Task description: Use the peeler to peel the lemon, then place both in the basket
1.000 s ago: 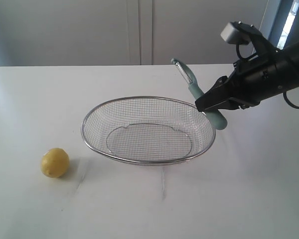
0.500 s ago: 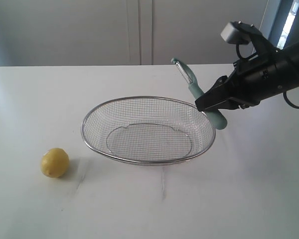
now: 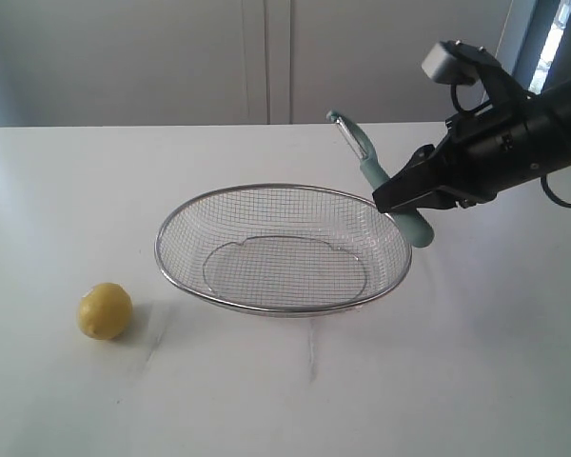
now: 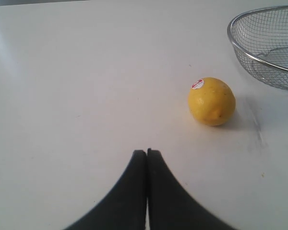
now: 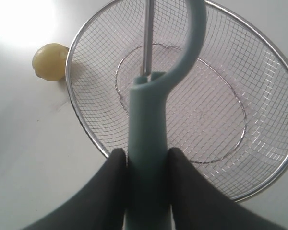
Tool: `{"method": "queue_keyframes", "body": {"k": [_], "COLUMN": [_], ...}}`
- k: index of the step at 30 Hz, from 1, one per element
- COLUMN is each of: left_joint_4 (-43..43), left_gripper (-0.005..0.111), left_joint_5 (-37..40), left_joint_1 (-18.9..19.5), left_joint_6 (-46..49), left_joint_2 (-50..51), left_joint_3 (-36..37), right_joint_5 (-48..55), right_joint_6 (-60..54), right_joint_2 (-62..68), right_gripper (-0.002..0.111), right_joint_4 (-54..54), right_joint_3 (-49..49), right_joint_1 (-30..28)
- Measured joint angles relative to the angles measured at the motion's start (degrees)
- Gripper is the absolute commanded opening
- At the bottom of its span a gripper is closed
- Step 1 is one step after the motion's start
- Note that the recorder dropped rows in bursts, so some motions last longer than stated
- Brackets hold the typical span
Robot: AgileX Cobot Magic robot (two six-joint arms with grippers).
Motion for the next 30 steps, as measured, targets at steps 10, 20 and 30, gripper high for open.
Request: {"method": "queue_keyframes", "body": {"k": [10, 20, 30], "left_joint_4": [0.00, 0.00, 0.00], "left_gripper": [0.000, 0.000, 0.000], "left_joint_5": [0.00, 0.00, -3.83], "left_joint_1": [0.00, 0.00, 0.00], "left_joint_6": [0.00, 0.00, 0.00], "left_joint_2": [0.00, 0.00, 0.00], "left_joint_3": [0.00, 0.00, 0.00], "right_joint_5": [-0.10, -0.10, -0.10], "right_joint_6": [0.00, 0.00, 0.00], "right_joint_2": [0.00, 0.00, 0.00], "right_gripper": [0.000, 0.000, 0.000], "right_joint_4": [0.00, 0.00, 0.00], "right_joint_3": [0.00, 0.00, 0.00], "right_joint_1": [0.00, 0.00, 0.00]}}
